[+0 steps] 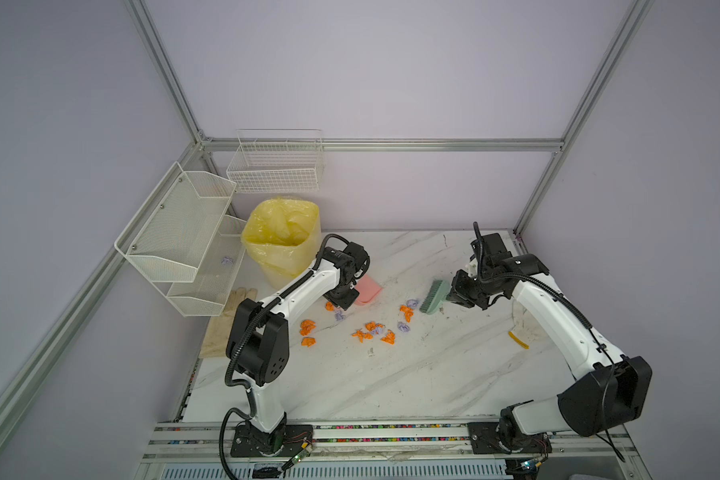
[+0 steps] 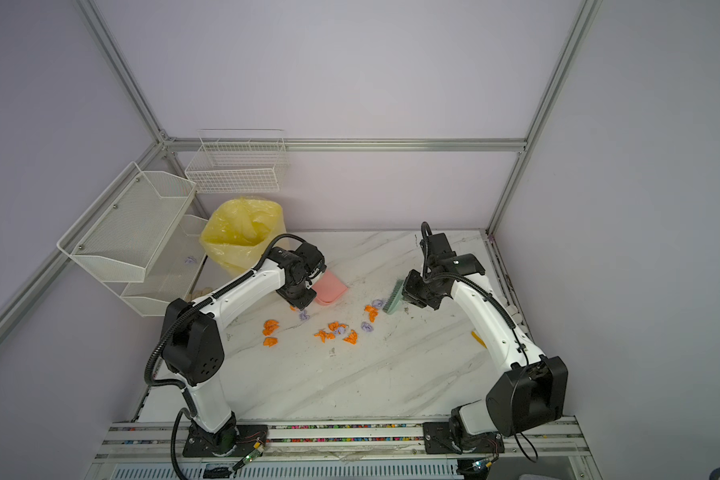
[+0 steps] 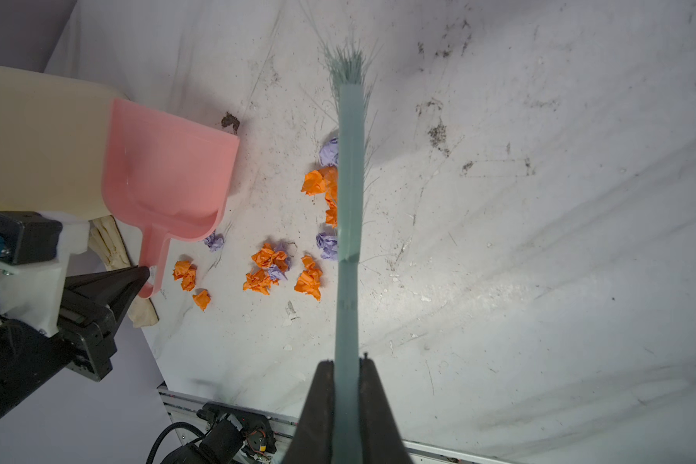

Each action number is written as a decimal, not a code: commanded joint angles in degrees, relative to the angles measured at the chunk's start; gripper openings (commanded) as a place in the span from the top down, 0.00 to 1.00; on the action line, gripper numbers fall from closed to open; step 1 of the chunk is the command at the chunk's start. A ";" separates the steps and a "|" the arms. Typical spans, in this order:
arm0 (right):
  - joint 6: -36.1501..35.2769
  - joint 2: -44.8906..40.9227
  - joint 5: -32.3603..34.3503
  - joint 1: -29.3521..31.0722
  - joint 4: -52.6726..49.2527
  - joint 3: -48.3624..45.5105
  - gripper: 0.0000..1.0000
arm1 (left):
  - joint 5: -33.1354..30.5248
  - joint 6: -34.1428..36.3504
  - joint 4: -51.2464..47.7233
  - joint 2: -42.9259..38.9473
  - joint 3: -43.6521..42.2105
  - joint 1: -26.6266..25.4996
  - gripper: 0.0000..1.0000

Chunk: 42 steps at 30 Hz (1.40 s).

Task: Sweep away the paper scraps from the table
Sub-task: 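Sweep scraps with the brush toward the pink dustpan held by the left gripper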

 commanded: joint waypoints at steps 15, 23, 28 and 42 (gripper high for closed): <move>5.20 1.73 -2.37 8.28 -1.15 -4.82 1.00 | 3.84 1.21 -0.19 -0.20 0.97 0.63 1.00; 9.81 8.25 -5.94 9.70 9.42 -2.01 1.00 | 3.71 1.10 0.08 -0.61 0.12 0.63 1.00; 7.16 14.78 -1.21 9.62 9.20 6.80 1.00 | 3.94 1.25 0.13 -0.42 -0.08 0.60 1.00; -9.13 15.07 9.71 2.67 -0.95 17.88 1.00 | 0.04 3.08 0.03 -2.35 -1.42 0.60 1.00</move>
